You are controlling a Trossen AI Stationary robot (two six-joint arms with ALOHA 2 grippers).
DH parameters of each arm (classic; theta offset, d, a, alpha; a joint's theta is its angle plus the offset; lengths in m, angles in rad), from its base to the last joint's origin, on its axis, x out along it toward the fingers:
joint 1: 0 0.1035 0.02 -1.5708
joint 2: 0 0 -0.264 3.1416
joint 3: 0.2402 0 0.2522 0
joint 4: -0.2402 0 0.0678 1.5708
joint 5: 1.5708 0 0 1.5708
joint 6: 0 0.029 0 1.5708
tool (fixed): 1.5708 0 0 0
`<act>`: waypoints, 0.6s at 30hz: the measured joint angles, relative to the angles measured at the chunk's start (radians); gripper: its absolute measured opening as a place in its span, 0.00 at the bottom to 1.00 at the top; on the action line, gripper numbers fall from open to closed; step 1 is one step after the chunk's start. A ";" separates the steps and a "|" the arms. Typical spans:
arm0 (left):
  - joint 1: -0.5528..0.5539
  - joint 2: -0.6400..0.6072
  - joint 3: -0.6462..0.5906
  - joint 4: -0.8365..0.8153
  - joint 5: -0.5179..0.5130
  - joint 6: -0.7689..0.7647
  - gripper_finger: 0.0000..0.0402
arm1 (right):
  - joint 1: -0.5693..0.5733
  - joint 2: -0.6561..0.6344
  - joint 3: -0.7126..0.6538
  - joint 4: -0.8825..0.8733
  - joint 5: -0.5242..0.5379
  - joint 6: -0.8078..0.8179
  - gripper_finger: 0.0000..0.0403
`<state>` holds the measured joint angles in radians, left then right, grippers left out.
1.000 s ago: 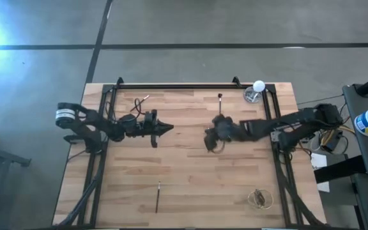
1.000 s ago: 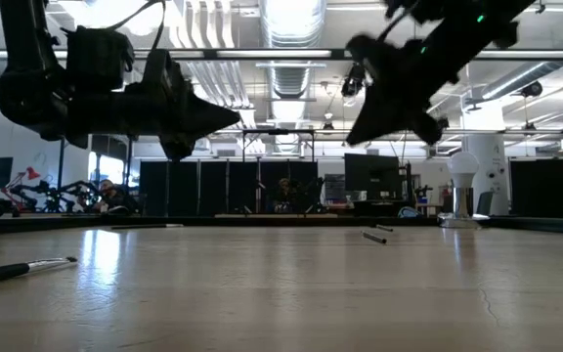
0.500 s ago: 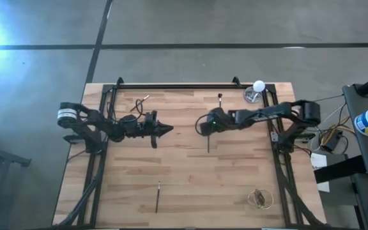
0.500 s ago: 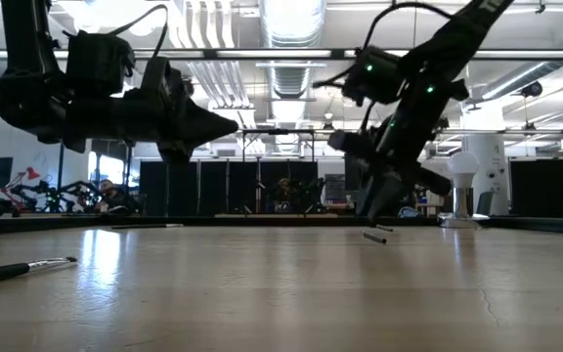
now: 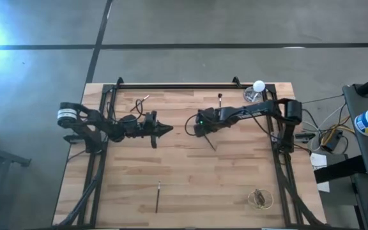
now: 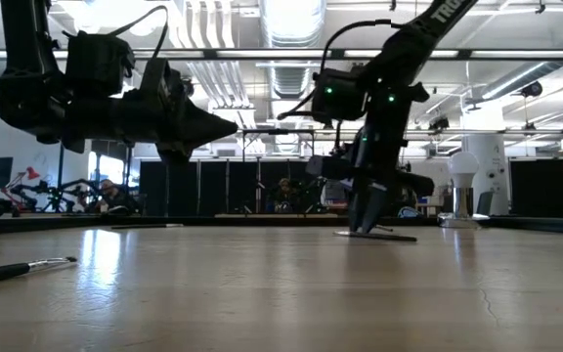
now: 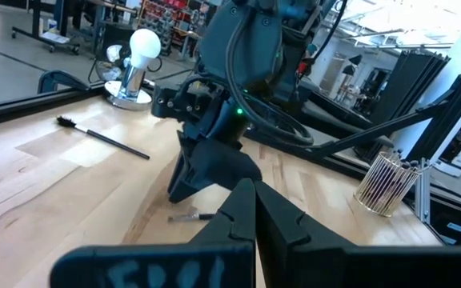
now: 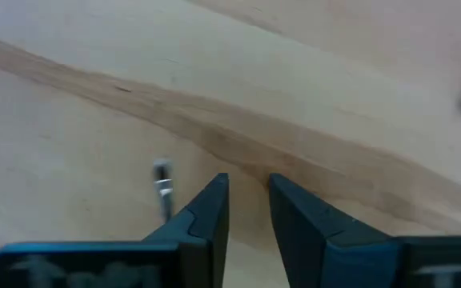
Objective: Pick & Place Makeup Brushes
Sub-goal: Put the eyeshadow brush into the makeup brush holder
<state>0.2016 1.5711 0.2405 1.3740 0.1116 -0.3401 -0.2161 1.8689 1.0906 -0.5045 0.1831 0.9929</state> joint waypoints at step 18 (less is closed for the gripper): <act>0.000 0.000 0.000 -0.009 0.000 0.006 0.00 | 0.052 0.084 0.267 -0.145 -0.162 -0.433 0.28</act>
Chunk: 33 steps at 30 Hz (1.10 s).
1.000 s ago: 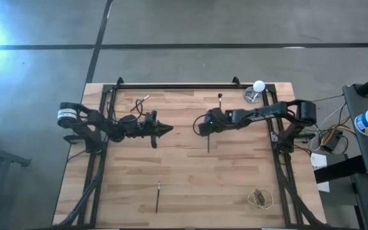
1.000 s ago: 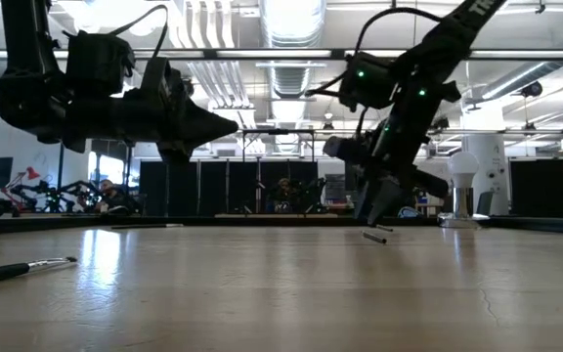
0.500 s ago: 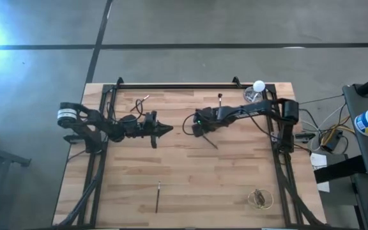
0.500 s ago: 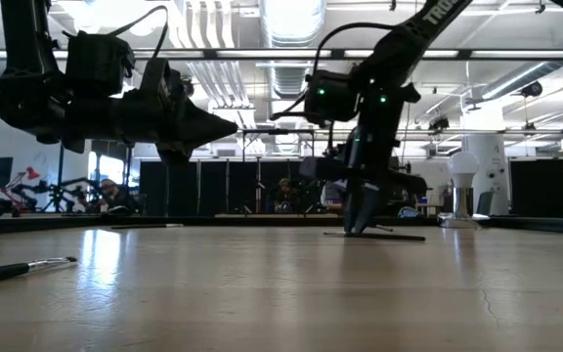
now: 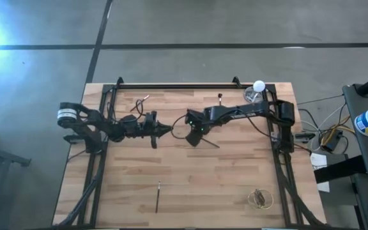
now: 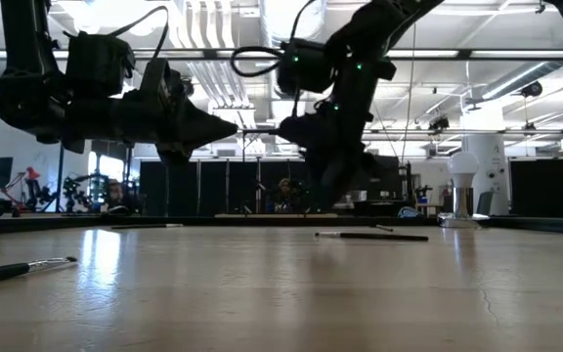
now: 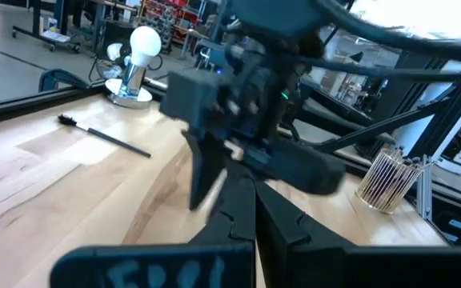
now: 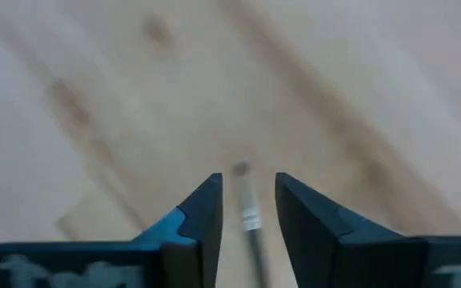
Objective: Pick & Place Makeup Brushes
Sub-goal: Put the eyeshadow brush into the makeup brush holder
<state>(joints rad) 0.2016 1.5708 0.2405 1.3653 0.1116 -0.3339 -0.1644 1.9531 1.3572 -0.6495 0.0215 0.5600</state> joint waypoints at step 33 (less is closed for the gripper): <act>0.160 -0.008 -0.126 0.066 -0.001 -0.138 0.00 | 0.064 0.016 0.013 0.036 0.145 -0.053 0.02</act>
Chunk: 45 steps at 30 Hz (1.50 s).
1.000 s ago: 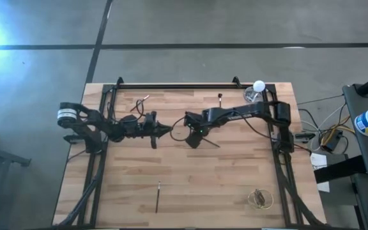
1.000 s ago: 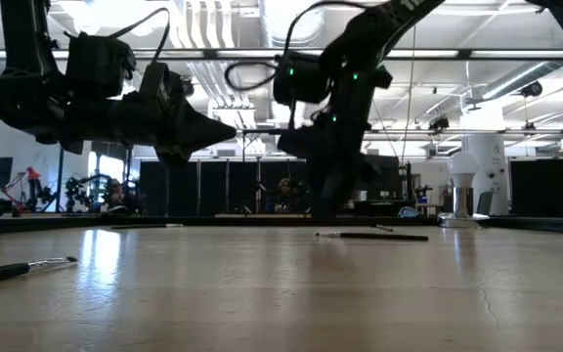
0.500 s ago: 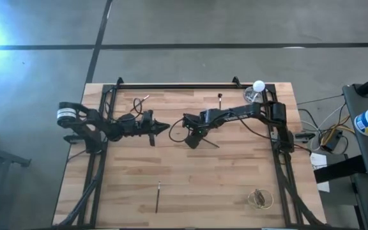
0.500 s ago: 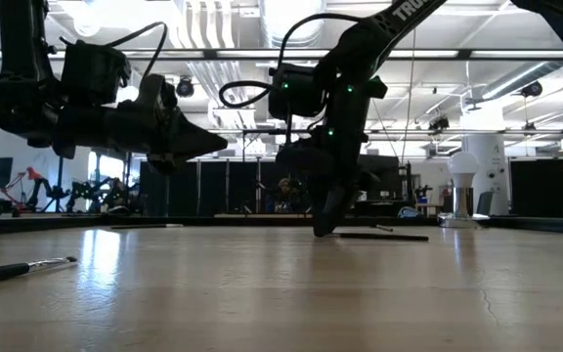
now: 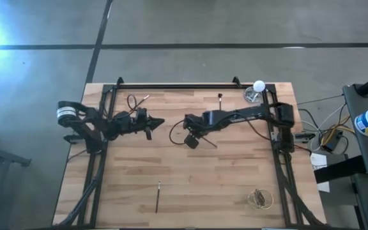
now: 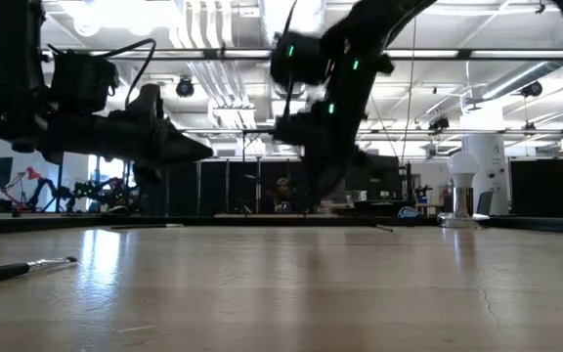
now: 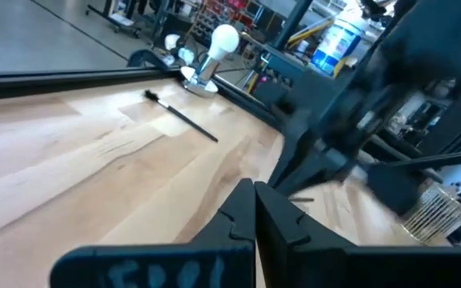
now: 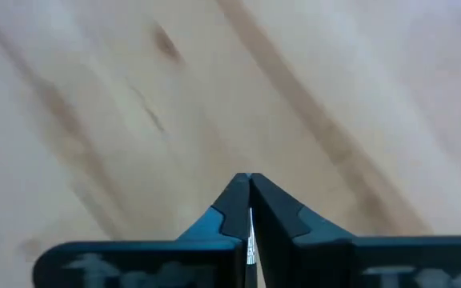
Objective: Pick & Place Makeup Brushes
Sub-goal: Put the eyeshadow brush into the makeup brush holder
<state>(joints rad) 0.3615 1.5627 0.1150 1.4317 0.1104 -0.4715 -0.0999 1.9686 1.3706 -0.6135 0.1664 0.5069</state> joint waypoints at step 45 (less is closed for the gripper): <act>-0.013 -0.004 0.018 -0.028 0.004 0.054 0.00 | 1.214 -0.569 -0.084 -0.572 0.870 1.021 0.02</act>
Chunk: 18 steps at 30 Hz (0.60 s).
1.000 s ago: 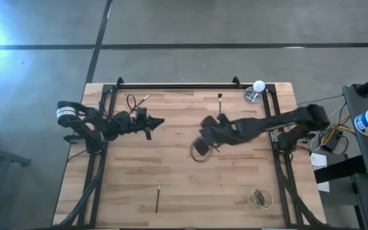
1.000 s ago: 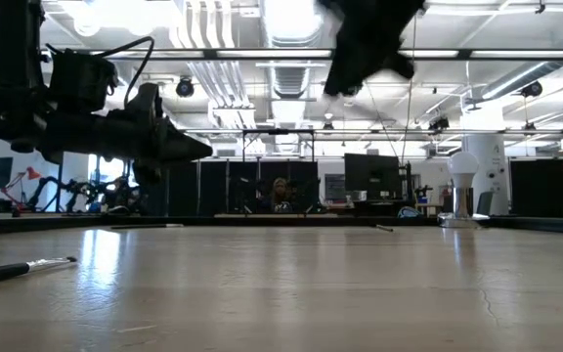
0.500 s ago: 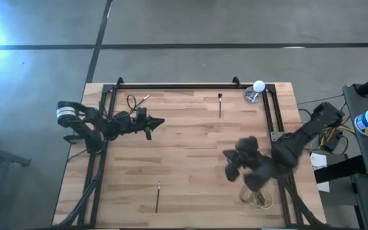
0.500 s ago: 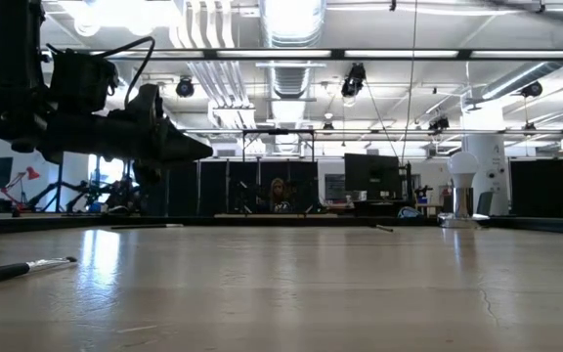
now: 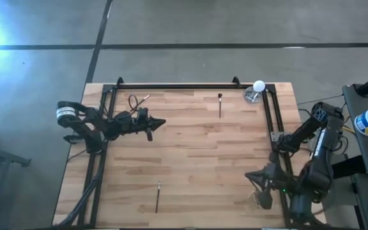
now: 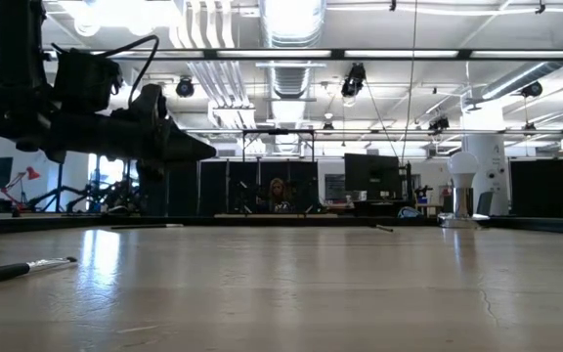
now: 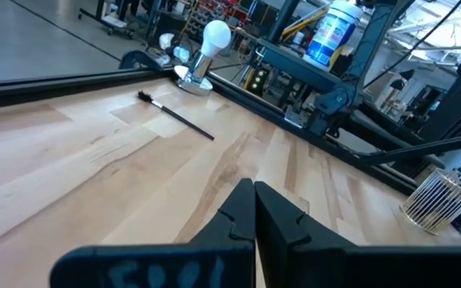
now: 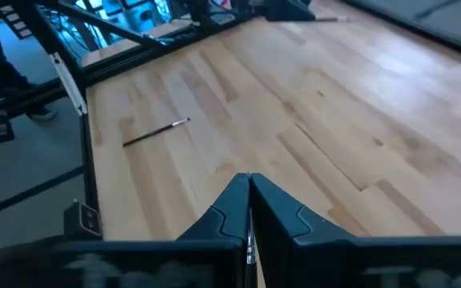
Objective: Pick & Place Makeup Brushes
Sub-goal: Put the eyeshadow brush into the makeup brush holder
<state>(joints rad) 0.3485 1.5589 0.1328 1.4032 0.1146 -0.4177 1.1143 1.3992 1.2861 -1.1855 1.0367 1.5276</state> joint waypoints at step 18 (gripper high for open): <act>-0.007 0.000 0.015 -0.029 0.000 -0.001 0.00 | 0.140 0.158 -0.075 -0.014 -0.026 0.281 0.02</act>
<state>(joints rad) 0.3412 1.5589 0.1478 1.3744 0.1145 -0.4183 1.2545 1.5576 1.2110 -1.1992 1.0109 1.8084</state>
